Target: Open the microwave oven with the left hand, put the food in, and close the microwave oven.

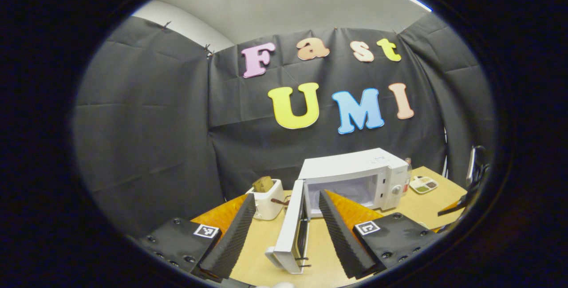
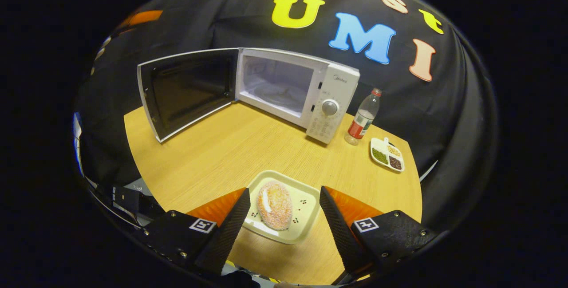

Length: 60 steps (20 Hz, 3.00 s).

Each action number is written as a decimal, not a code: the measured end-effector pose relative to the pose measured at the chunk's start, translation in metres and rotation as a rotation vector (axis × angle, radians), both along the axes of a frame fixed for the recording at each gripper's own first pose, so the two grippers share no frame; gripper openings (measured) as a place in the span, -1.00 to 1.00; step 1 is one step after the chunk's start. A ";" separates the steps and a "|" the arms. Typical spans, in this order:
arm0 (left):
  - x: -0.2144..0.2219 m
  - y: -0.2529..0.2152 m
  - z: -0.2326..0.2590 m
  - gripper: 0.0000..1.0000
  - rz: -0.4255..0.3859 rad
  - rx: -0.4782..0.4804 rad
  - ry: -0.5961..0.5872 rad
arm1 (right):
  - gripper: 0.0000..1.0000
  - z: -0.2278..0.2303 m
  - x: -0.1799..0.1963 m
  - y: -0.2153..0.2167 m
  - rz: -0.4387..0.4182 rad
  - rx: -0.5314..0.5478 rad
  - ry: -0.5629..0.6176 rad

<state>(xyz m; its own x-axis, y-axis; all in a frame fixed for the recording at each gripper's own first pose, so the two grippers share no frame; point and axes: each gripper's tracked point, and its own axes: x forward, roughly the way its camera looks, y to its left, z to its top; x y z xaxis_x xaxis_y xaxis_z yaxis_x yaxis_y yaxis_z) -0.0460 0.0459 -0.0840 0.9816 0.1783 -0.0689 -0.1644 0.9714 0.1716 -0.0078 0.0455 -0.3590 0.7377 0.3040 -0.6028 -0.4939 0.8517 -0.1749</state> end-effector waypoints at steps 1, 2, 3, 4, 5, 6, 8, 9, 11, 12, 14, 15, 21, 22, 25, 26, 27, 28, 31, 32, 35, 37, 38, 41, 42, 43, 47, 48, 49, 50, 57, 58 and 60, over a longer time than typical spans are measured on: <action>0.005 -0.007 0.007 0.99 -0.010 0.001 -0.008 | 0.94 -0.009 0.002 0.003 0.010 0.002 0.011; 0.009 -0.015 0.010 0.99 -0.019 -0.005 -0.009 | 0.94 -0.017 0.005 0.004 0.012 0.001 0.026; 0.013 -0.020 0.013 0.99 -0.024 -0.013 -0.010 | 0.93 -0.028 0.007 0.005 0.018 0.000 0.037; 0.016 -0.025 0.017 0.99 -0.029 -0.019 -0.014 | 0.93 -0.038 0.011 0.004 0.015 -0.009 0.041; 0.018 -0.029 0.021 0.99 -0.031 -0.020 -0.019 | 0.93 -0.047 0.015 0.005 0.016 -0.015 0.055; 0.020 -0.031 0.023 0.99 -0.032 -0.015 -0.019 | 0.93 -0.054 0.019 0.004 0.011 -0.017 0.069; 0.025 -0.030 0.027 0.99 -0.019 0.020 -0.018 | 0.94 -0.064 0.029 0.004 0.008 -0.025 0.081; 0.026 -0.030 0.029 0.99 -0.019 0.030 -0.020 | 0.94 -0.069 0.032 0.003 0.010 -0.033 0.088; 0.028 -0.033 0.030 0.99 -0.022 0.036 -0.020 | 0.94 -0.076 0.035 0.008 0.023 -0.029 0.109; 0.030 -0.033 0.030 0.99 -0.022 0.038 -0.018 | 0.94 -0.079 0.037 0.010 0.030 -0.036 0.114; 0.032 -0.032 0.028 0.99 -0.022 0.042 -0.015 | 0.93 -0.085 0.037 0.012 0.039 -0.044 0.137; 0.033 -0.032 0.028 0.99 -0.021 0.044 -0.011 | 0.92 -0.086 0.034 0.015 0.047 -0.029 0.148; 0.042 -0.025 0.022 0.99 -0.023 0.044 0.001 | 0.39 -0.086 0.037 0.011 0.042 -0.016 0.185; 0.044 -0.023 0.019 0.99 -0.024 0.044 0.005 | 0.34 -0.080 0.036 0.010 0.038 -0.006 0.197; 0.049 -0.017 0.014 0.99 -0.024 0.034 0.016 | 0.35 -0.057 0.044 0.015 0.019 0.053 0.186; 0.051 -0.017 0.012 0.99 -0.028 0.028 0.018 | 0.35 -0.045 0.050 0.018 0.005 0.085 0.184; 0.053 -0.015 0.009 0.99 -0.027 0.024 0.023 | 0.35 -0.031 0.053 0.025 -0.007 0.132 0.181; 0.053 -0.013 0.008 0.90 -0.028 0.022 0.023 | 0.35 -0.015 0.060 0.034 -0.017 0.197 0.177; 0.053 0.000 0.008 0.99 0.027 0.021 0.027 | 0.34 0.028 0.080 0.066 -0.040 0.394 0.198; 0.052 0.006 0.006 0.99 0.057 0.027 0.048 | 0.34 0.040 0.091 0.073 -0.038 0.420 0.192; 0.052 0.004 0.004 0.82 0.045 0.075 0.045 | 0.34 0.065 0.110 0.103 -0.038 0.536 0.186; 0.058 -0.001 -0.001 0.99 0.001 0.073 0.042 | 0.34 0.079 0.130 0.119 -0.086 0.611 0.172; 0.059 -0.007 -0.005 1.00 -0.030 0.066 0.039 | 0.34 0.084 0.140 0.126 -0.113 0.636 0.161; 0.067 -0.010 -0.012 1.00 -0.106 0.033 0.032 | 0.34 0.091 0.170 0.151 -0.189 0.694 0.111; 0.069 -0.009 -0.014 1.00 -0.124 0.022 0.032 | 0.34 0.091 0.181 0.159 -0.218 0.716 0.099; 0.072 -0.005 -0.015 0.99 -0.132 0.019 0.030 | 0.34 0.090 0.191 0.168 -0.252 0.741 0.089; 0.079 0.001 -0.024 0.99 -0.175 0.023 0.032 | 0.34 0.078 0.238 0.187 -0.376 0.766 0.032; 0.078 0.003 -0.027 0.82 -0.185 0.022 0.033 | 0.34 0.079 0.251 0.190 -0.395 0.770 0.009; 0.078 0.004 -0.030 0.82 -0.195 0.021 0.036 | 0.34 0.076 0.261 0.192 -0.423 0.774 -0.016; 0.079 0.005 -0.032 0.86 -0.204 0.022 0.036 | 0.34 0.075 0.271 0.195 -0.444 0.776 -0.037; 0.089 0.020 -0.055 0.82 -0.226 0.023 0.045 | 0.34 0.048 0.334 0.210 -0.533 0.673 -0.165; 0.091 0.022 -0.059 0.91 -0.232 0.015 0.041 | 0.34 0.042 0.341 0.210 -0.563 0.659 -0.175; 0.097 0.021 -0.068 0.90 -0.247 0.017 0.045 | 0.34 0.030 0.351 0.210 -0.622 0.647 -0.194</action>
<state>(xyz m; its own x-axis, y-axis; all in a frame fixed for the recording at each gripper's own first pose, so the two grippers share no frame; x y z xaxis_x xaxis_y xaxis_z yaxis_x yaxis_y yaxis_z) 0.0505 0.0673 -0.1521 0.9915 -0.0656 -0.1126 0.0863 0.9779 0.1904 0.3434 0.2559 -0.3288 0.9519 0.0535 -0.3016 0.0742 0.9151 0.3964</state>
